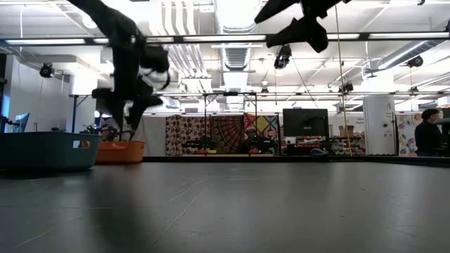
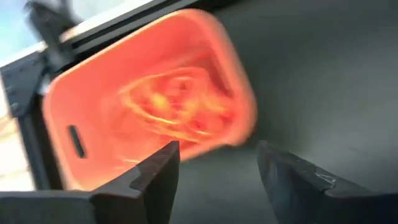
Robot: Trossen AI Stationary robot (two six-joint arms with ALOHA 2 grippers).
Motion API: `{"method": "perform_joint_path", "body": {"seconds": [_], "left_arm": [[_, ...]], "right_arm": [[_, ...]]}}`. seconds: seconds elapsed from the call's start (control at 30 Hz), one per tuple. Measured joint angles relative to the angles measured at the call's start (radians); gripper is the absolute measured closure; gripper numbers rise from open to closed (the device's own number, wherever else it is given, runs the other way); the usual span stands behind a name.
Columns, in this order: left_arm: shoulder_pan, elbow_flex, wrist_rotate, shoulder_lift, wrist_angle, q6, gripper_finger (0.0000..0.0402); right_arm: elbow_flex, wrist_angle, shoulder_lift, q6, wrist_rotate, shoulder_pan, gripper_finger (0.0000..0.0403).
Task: Sort rubber bands into baskets
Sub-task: Put the purple rubber band into the green bin
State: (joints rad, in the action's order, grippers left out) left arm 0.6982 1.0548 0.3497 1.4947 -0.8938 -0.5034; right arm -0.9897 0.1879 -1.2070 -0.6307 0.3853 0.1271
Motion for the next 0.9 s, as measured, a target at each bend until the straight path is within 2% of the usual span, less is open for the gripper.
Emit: {"method": "perform_joint_path", "body": {"seconds": [0.23, 0.4, 0.5, 0.6, 0.73, 0.83, 0.9], "left_arm": [[-0.327, -0.001, 0.0, -0.157, 0.05, -0.148, 0.0196], [-0.574, -0.001, 0.0, -0.241, 0.06, -0.227, 0.0196], [-0.73, -0.001, 0.001, -0.272, 0.069, -0.331, 0.0196], [-0.876, -0.001, 0.019, -0.282, 0.094, -0.473, 0.0196], [-1.045, -0.001, 0.136, -0.26, 0.165, -0.603, 0.0196], [-1.102, -0.002, 0.17, -0.236, 0.286, -0.613, 0.0196], [-1.108, -0.002, 0.184, -0.224, 0.378, -0.562, 0.0196]], "right_arm": [[0.009, 0.083, -0.017, 0.006, -0.033, 0.05, 0.0154], [0.043, 0.107, -0.039, 0.004, -0.105, 0.094, 0.0154], [0.063, 0.144, -0.061, -0.045, -0.158, 0.134, 0.0154], [0.065, 0.196, -0.094, -0.132, -0.183, 0.202, 0.0154], [0.056, 0.265, -0.165, -0.35, -0.183, 0.317, 0.0154], [0.036, 0.415, -0.227, -0.576, -0.194, 0.4, 0.0154], [0.015, 0.524, -0.262, -0.717, -0.225, 0.459, 0.0154]]}}
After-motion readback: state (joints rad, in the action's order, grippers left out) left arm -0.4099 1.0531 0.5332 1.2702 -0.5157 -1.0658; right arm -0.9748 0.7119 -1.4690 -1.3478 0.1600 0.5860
